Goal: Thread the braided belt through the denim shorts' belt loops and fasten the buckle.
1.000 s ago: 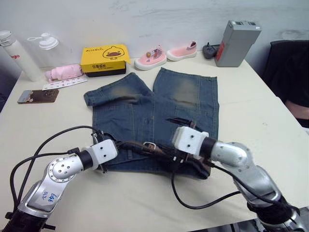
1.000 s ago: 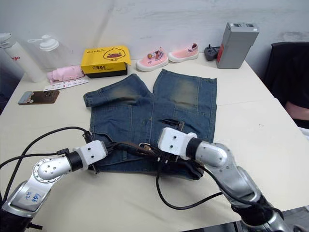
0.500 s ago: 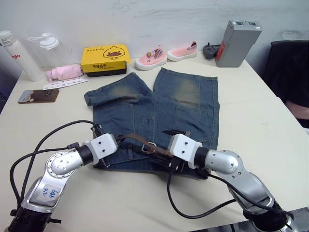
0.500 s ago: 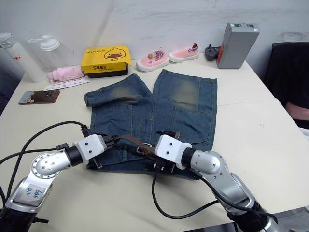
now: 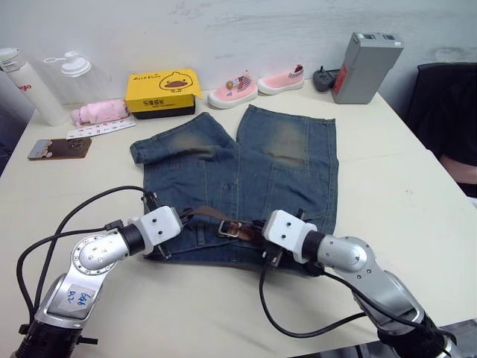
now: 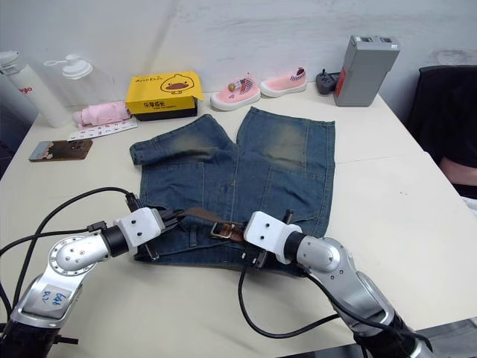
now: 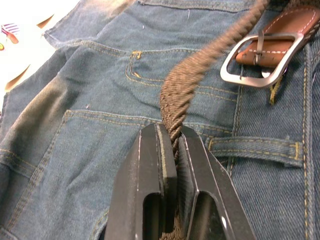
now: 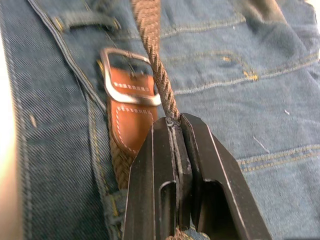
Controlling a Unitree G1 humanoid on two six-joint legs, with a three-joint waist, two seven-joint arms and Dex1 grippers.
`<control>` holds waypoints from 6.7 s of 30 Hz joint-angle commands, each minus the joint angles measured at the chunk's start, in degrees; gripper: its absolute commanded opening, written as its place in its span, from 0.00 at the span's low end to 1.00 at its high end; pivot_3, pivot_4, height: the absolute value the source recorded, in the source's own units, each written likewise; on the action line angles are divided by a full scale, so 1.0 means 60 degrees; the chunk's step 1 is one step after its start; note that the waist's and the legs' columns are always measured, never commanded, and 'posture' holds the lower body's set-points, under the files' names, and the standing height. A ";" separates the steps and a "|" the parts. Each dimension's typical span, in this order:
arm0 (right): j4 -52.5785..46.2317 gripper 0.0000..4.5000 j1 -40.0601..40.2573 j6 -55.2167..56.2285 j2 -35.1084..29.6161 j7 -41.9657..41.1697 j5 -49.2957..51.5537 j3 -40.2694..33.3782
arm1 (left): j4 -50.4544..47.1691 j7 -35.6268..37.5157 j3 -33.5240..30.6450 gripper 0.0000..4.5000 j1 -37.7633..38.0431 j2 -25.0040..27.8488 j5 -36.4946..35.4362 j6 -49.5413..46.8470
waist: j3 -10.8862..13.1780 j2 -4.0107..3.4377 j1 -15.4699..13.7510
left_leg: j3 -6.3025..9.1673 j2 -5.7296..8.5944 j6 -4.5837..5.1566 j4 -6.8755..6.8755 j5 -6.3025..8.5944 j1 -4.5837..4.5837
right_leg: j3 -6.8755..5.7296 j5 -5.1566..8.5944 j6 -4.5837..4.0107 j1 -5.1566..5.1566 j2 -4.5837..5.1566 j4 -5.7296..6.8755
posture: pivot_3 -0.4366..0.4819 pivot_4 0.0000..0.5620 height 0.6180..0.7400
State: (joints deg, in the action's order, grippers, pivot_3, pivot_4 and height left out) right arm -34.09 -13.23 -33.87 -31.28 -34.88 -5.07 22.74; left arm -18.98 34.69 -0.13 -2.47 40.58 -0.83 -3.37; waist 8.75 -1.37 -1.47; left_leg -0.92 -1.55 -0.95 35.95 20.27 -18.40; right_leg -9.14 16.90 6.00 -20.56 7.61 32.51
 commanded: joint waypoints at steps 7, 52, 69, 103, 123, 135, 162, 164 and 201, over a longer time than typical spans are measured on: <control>-0.0174 0.00 -0.0298 0.0958 0.0081 0.0572 -0.0918 -0.0011 | -0.0472 0.0536 -0.1334 0.34 0.0108 0.0042 -0.1539 -0.0813 | -0.0001 0.0000 0.0018 | 0.0001 0.0000 0.0000 0.0007 0.0000 -0.0001 | -0.0001 0.0000 0.0000 0.0000 -0.0001 0.0005 | 0.48 0.27 0.72; 0.1625 0.00 -0.0279 0.6175 0.0319 0.2047 -0.5138 0.0409 | -0.1184 -1.1098 -0.2741 0.59 0.1480 -0.5697 -1.8695 -0.6522 | -0.0073 0.0076 -0.0009 | 0.0029 0.0088 -0.0021 0.0042 -0.0017 0.0023 | -0.0001 -0.0001 0.0003 0.0085 -0.0009 -0.0069 | 0.48 0.27 0.72; 0.1489 0.16 -0.0007 0.5933 0.0761 0.1515 -0.4756 0.0141 | -0.0461 -1.1087 -0.3344 0.00 0.0230 -0.6093 -1.8695 -0.7439 | -0.0070 0.0081 -0.0009 | 0.0030 0.0089 -0.0021 0.0043 -0.0017 0.0024 | -0.0010 -0.0002 0.0004 0.0111 -0.0009 -0.0083 | 0.48 0.27 0.72; -0.1336 0.99 0.0208 -0.1245 0.0206 -0.1697 0.3500 -0.2931 | 0.2959 -0.3669 -0.6214 0.00 0.3127 0.0661 -1.6442 -0.9426 | -0.0046 0.0019 -0.0003 | 0.0087 0.0048 -0.0047 -0.0011 0.0020 0.0012 | 0.0009 0.0049 -0.0069 -0.0004 0.0009 -0.0012 | 0.48 0.27 0.72; -0.1713 0.99 0.0019 -0.1687 -0.0032 -0.0917 0.4431 -0.2702 | 0.1858 -0.4826 -0.5752 0.00 0.2322 0.0506 -1.6876 -0.9474 | -0.0046 0.0020 0.0008 | 0.0077 -0.0003 -0.0060 -0.0014 0.0029 0.0014 | 0.0020 0.0052 -0.0074 -0.0003 0.0003 -0.0012 | 0.48 0.27 0.72; -0.1883 0.99 0.0044 -0.1859 -0.0034 -0.0481 0.4627 -0.2622 | 0.1108 -0.5609 -0.4781 0.00 0.2210 0.0239 -1.7484 -0.9258 | -0.0045 0.0017 0.0001 | 0.0076 -0.0001 -0.0061 -0.0012 0.0028 0.0014 | 0.0023 0.0052 -0.0074 -0.0001 -0.0003 -0.0011 | 0.48 0.27 0.72; 0.1092 0.99 -0.1930 0.2535 0.0085 -0.0106 -0.0426 0.1436 | 0.1613 -0.3824 -0.2951 0.00 0.0137 -0.0289 -1.3425 -0.9614 | -0.0034 0.0033 -0.0004 | 0.0070 0.0066 -0.0077 -0.0010 -0.0004 0.0013 | 0.0004 0.0045 -0.0048 0.0002 -0.0014 0.0039 | 0.48 0.27 0.72; 0.1387 0.99 -0.1978 0.2656 0.0291 -0.0101 -0.0675 0.1551 | 0.1552 -0.3896 -0.3016 0.00 0.0101 -0.0403 -1.3506 -0.9639 | -0.0035 0.0036 0.0004 | 0.0074 0.0070 -0.0074 -0.0007 -0.0006 0.0015 | 0.0004 0.0044 -0.0045 0.0010 -0.0011 0.0040 | 0.48 0.27 0.72; 0.2592 0.99 -0.1881 0.4821 0.0311 0.0483 -0.3912 0.1673 | 0.1235 -0.2396 -0.3174 0.00 0.0358 -0.0225 -1.1755 -0.9937 | -0.0029 0.0029 0.0031 | 0.0071 0.0071 -0.0078 -0.0011 -0.0010 0.0020 | 0.0011 0.0049 -0.0039 0.0001 -0.0011 0.0058 | 0.48 0.27 0.72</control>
State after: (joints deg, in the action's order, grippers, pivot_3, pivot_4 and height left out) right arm -19.45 -23.12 -8.50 -29.19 -34.24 -24.38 32.24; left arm -10.48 19.59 -19.05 -0.03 39.20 -71.55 -62.54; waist 8.57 -1.19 -1.29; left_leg -0.52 -1.13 -1.43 35.90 20.20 -18.28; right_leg -9.06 17.20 5.77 -20.56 7.54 32.89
